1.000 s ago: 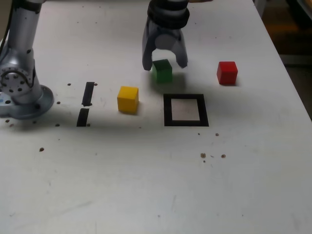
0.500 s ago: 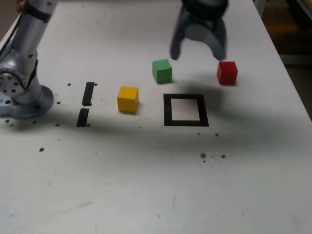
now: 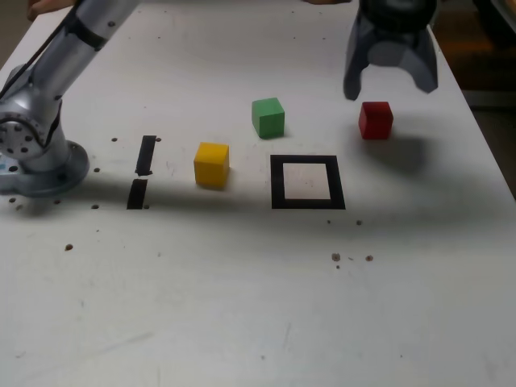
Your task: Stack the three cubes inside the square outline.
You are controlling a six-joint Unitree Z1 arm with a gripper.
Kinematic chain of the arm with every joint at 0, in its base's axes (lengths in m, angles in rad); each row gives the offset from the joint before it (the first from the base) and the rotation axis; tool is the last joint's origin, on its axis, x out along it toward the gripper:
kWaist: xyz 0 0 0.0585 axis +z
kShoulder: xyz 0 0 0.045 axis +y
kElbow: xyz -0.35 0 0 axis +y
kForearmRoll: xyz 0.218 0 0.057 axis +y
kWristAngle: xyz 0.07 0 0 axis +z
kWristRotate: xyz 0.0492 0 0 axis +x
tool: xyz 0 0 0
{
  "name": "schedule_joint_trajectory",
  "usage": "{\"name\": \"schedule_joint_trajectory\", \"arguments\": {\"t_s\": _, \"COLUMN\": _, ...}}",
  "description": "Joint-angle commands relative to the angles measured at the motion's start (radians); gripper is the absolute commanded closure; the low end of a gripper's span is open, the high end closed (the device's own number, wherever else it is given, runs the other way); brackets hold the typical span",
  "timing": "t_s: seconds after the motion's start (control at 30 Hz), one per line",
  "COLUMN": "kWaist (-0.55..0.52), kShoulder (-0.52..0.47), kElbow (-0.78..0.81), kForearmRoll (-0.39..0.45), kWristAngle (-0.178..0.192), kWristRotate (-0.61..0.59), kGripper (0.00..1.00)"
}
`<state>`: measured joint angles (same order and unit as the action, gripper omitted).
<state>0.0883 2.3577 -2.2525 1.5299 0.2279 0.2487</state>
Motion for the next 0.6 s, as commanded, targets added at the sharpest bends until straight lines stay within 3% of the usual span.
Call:
{"name": "schedule_joint_trajectory", "arguments": {"t_s": 0.0, "kWaist": 0.006, "kShoulder": 0.02, "kElbow": -0.01, "kForearmRoll": 0.003, "kWristAngle": -0.01, "kWristRotate": 0.003, "kGripper": 0.06}}
{"name": "schedule_joint_trajectory", "arguments": {"t_s": 0.3, "kWaist": 0.027, "kShoulder": 0.063, "kElbow": -0.008, "kForearmRoll": 0.029, "kWristAngle": -0.041, "kWristRotate": 0.004, "kGripper": 0.19}}
{"name": "schedule_joint_trajectory", "arguments": {"t_s": 0.5, "kWaist": 0.031, "kShoulder": 0.094, "kElbow": -0.027, "kForearmRoll": 0.023, "kWristAngle": -0.059, "kWristRotate": 0.003, "kGripper": 0.49}}
{"name": "schedule_joint_trajectory", "arguments": {"t_s": 0.57, "kWaist": 0.031, "kShoulder": 0.103, "kElbow": -0.035, "kForearmRoll": 0.019, "kWristAngle": -0.062, "kWristRotate": 0.003, "kGripper": 0.55}}
